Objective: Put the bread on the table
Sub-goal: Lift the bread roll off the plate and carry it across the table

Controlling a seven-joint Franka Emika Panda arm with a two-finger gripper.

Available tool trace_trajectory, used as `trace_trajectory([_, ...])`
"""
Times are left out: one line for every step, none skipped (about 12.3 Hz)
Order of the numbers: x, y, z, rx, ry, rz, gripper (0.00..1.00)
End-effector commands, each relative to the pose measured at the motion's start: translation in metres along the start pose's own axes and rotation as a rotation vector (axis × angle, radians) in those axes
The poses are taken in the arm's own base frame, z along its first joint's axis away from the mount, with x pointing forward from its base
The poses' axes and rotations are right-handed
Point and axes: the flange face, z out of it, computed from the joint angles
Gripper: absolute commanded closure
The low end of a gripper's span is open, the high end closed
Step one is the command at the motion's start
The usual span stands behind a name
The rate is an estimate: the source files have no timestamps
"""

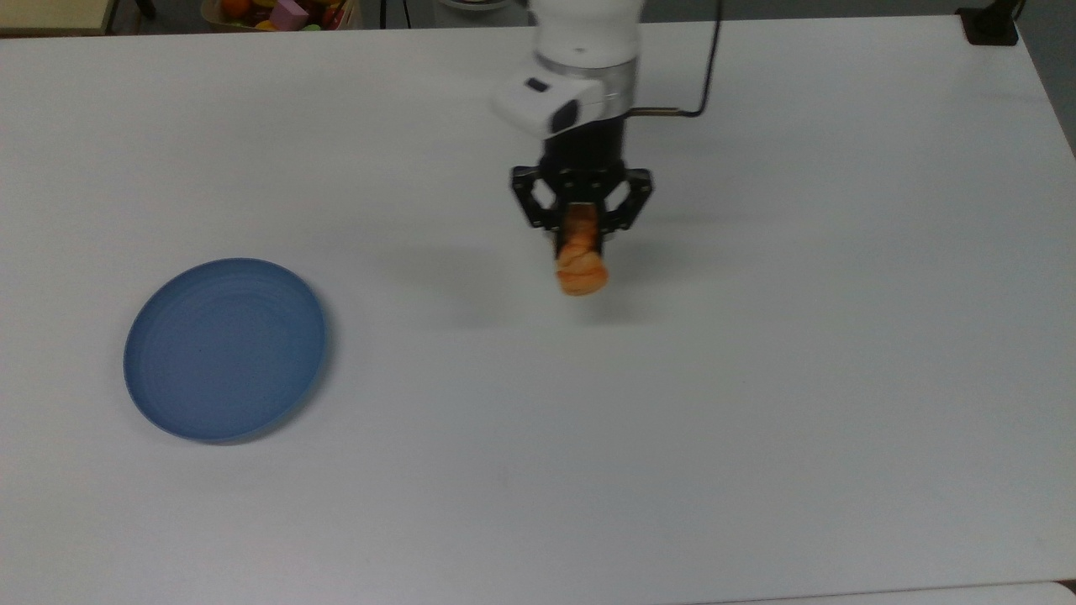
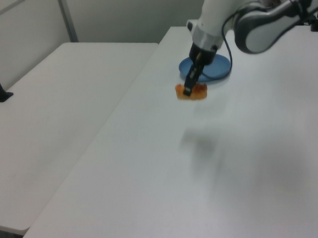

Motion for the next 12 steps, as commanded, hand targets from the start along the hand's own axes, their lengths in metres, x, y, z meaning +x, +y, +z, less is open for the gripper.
trace_trajectory([-0.048, -0.075, -0.005, -0.002, -0.01, -0.008, 0.6])
trace_trajectory([-0.074, -0.11, -0.002, -0.012, -0.016, -0.026, 0.6])
trace_trajectory([-0.1, -0.141, 0.003, -0.029, -0.015, -0.038, 0.6])
trace_trajectory([-0.127, -0.17, 0.006, -0.035, -0.017, -0.039, 0.6])
trace_trajectory([-0.143, -0.187, 0.007, -0.032, -0.022, -0.032, 0.6])
trace_trajectory([-0.16, -0.208, 0.005, -0.022, -0.029, -0.013, 0.6])
trace_trajectory([-0.172, -0.222, 0.005, -0.015, -0.035, -0.004, 0.6])
trace_trajectory([-0.188, -0.24, 0.008, -0.005, -0.047, 0.005, 0.6])
trace_trajectory([-0.201, -0.255, 0.008, 0.002, -0.053, 0.006, 0.6])
trace_trajectory([-0.209, -0.263, 0.006, 0.007, -0.055, 0.003, 0.6])
trace_trajectory([-0.222, -0.277, 0.009, 0.01, -0.059, 0.006, 0.6])
trace_trajectory([-0.234, -0.292, 0.012, 0.01, -0.049, 0.008, 0.6])
